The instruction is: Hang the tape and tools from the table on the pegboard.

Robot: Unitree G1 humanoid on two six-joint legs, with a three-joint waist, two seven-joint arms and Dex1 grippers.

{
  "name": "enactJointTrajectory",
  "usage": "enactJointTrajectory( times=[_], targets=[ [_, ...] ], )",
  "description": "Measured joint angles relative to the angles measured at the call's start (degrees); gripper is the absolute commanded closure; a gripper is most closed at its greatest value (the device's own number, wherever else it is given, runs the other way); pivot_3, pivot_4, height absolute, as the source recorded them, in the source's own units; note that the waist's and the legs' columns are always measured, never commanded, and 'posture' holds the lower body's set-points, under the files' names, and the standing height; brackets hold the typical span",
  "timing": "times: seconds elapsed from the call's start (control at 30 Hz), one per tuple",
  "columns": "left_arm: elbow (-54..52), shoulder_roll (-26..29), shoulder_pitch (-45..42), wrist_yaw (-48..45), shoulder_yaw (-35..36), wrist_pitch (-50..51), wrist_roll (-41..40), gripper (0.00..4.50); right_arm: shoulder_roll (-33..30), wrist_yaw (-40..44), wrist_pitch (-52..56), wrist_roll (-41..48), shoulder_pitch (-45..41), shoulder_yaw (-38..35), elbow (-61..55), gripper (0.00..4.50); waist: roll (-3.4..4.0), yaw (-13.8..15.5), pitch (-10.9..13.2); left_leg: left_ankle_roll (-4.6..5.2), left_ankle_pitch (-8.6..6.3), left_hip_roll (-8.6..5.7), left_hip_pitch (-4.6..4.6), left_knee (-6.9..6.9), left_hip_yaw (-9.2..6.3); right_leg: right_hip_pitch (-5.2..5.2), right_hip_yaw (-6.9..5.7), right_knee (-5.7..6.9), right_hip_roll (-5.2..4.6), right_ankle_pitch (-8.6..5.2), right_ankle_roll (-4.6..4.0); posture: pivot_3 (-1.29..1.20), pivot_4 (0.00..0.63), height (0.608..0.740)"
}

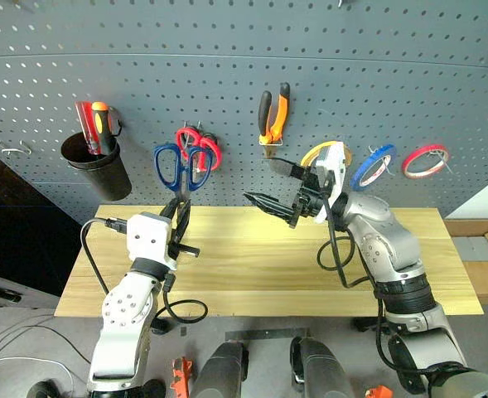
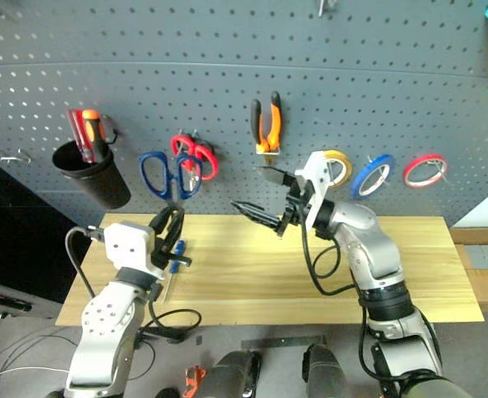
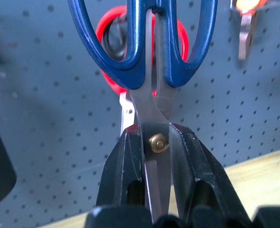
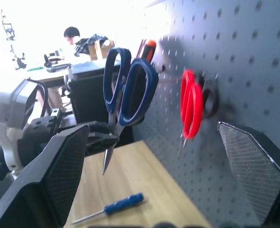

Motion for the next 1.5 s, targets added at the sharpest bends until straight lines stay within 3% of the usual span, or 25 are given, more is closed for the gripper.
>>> enactJointTrajectory(
  times=[0.4,0.97,1.3,1.5],
  targets=[
    [9.6,0.1,-6.5,-0.4,-0.6,0.0,-0.3,4.03,-0.6,-0.4,0.0,0.0,-0.1,0.0,-1.3,0.00,0.02,-0.1,-1.3,0.01,0.00,-0.01,0.05,0.01,0.05,0.03,0.01,0.04,0.02,0.01,0.00,0.07,0.143,0.740],
    [39.7,-3.2,-26.3,1.1,-0.6,-6.2,0.0,4.09,-4.2,-3.2,2.8,0.5,4.2,-0.5,-8.9,0.00,0.00,-1.2,-1.5,0.01,0.00,0.00,0.03,0.09,0.08,0.02,-0.02,0.05,0.00,0.02,0.01,-0.07,0.173,0.740],
    [41.2,-1.9,-26.6,-2.4,-0.3,0.8,-2.1,0.82,-6.4,-7.7,6.8,1.2,9.9,-2.3,-15.4,0.00,0.01,-3.1,-1.5,0.03,-0.01,0.01,0.05,0.09,0.07,0.05,0.14,0.08,-0.01,0.02,0.01,-0.09,0.220,0.740],
    [39.6,3.8,-20.5,-3.1,0.5,14.2,-2.7,0.82,-9.8,-7.2,13.5,4.6,13.4,-1.2,-19.0,0.00,0.14,-4.0,-1.4,0.35,-0.19,0.04,0.12,0.06,0.08,0.06,0.16,0.10,0.02,0.01,0.01,-0.08,0.244,0.740]
  ],
)
